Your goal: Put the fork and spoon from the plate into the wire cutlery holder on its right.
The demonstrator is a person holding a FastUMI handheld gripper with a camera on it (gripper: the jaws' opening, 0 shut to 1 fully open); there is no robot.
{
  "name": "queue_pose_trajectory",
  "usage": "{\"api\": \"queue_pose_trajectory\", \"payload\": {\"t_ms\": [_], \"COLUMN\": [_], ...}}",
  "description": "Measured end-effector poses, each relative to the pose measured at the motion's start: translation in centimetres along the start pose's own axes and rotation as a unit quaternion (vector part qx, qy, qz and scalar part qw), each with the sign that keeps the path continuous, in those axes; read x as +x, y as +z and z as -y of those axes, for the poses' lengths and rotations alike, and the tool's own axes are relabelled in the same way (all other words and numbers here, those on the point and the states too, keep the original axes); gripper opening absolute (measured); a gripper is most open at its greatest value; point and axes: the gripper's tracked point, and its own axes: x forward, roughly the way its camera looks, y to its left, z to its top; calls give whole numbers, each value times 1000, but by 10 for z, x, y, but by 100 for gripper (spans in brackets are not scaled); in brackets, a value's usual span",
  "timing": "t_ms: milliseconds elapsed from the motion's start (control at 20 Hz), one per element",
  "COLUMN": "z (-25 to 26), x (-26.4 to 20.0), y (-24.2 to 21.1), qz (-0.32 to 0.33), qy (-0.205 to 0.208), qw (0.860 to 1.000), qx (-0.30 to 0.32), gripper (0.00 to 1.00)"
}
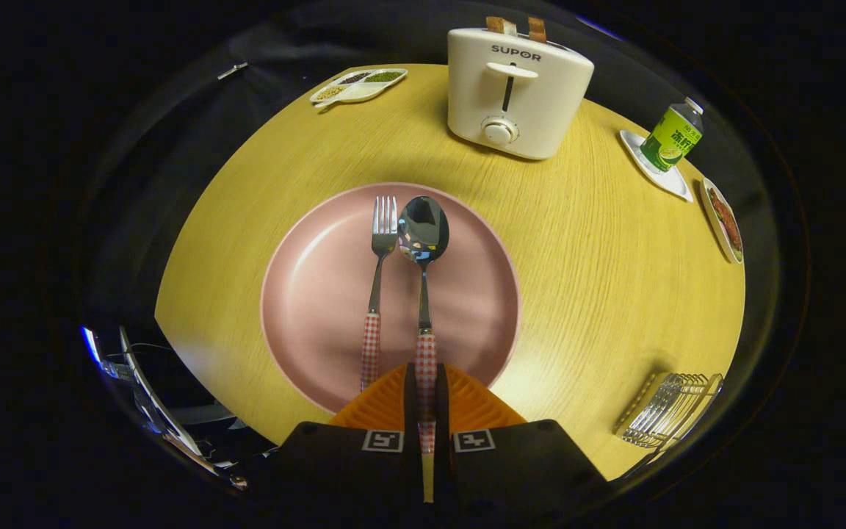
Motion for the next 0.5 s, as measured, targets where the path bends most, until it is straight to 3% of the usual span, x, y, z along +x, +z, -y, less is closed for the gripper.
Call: {"api": "queue_pose_trajectory", "payload": {"t_ms": [350,500], "z": [25,60], "x": [-80,-123], "y": [-20,-42], "qz": [14,13], "qy": [22,8], "qw": [1000,1000], "qx": [16,16], "gripper": [10,10]}}
